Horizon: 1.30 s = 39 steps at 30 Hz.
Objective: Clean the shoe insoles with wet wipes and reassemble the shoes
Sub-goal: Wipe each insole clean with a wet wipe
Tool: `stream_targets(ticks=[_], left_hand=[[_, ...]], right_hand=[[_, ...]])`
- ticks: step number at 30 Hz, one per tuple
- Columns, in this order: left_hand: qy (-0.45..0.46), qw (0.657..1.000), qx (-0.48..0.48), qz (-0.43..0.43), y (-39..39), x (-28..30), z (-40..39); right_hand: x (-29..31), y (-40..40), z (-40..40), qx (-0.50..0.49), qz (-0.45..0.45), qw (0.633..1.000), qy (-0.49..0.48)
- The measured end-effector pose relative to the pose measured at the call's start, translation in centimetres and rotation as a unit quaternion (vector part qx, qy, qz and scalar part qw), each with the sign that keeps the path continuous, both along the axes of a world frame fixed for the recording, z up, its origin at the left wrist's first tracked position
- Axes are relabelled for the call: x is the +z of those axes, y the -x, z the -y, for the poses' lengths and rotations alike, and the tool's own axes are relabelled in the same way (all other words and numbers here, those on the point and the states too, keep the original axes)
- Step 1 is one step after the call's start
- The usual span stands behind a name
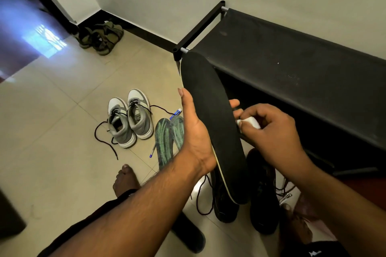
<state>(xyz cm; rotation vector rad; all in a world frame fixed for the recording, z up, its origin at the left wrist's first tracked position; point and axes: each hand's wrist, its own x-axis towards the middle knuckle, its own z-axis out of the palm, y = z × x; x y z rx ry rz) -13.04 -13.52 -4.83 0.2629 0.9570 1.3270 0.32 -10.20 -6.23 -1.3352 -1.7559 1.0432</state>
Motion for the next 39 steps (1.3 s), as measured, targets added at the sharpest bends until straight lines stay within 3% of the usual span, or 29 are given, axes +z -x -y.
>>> stream_targets(ticks=[3,8,13,16,18,20,22,24,26,30,32,35,39], left_hand=[[-0.002,1.0,0.02,-0.004,0.5,-0.4,-0.2],[0.016,1.0,-0.021,0.012,0.6,-0.2,0.0],[0.01,1.0,-0.018,0.016,0.0,0.0,0.3],[-0.006,1.0,0.008,0.001,0.4,-0.2,0.0],[-0.016,1.0,0.024,-0.002,0.9,-0.2,-0.1],[-0.02,0.999,0.024,0.013,1.4,-0.3,-0.3],[-0.029,0.999,0.039,0.024,1.9,-0.5,-0.5],[-0.031,0.997,0.062,0.028,2.1,-0.6,-0.7],[-0.031,0.997,0.069,0.027,2.1,-0.7,-0.7],[-0.039,0.997,0.059,0.015,2.1,-0.5,-0.6],[-0.047,0.997,0.058,0.007,2.4,-0.4,-0.6],[-0.061,0.997,0.055,-0.003,2.8,-0.2,-0.7],[-0.045,0.998,0.04,0.0,2.5,0.2,-0.5]], right_hand=[[0.7,-0.1,-0.2,-0.02,-0.041,0.999,0.016],[1.7,1.7,2.5,0.097,-0.105,0.99,-0.005],[0.1,0.8,1.3,0.069,-0.029,0.994,-0.08],[-0.2,-0.2,-0.2,-0.006,0.015,0.999,-0.042],[0.4,-0.2,-0.4,-0.027,-0.028,0.999,0.013],[1.8,0.1,-0.2,0.026,-0.102,0.993,0.058],[2.9,0.3,0.3,0.127,-0.122,0.981,0.082],[3.1,0.4,0.9,0.209,-0.082,0.97,0.094],[2.4,0.4,1.1,0.221,-0.025,0.972,0.081],[1.0,-0.2,-0.2,0.09,0.055,0.994,0.027],[1.4,-0.4,-0.6,0.052,-0.006,0.997,0.057],[2.8,0.0,0.0,0.092,-0.11,0.982,0.121],[2.4,0.6,0.8,0.133,-0.119,0.962,0.206]])
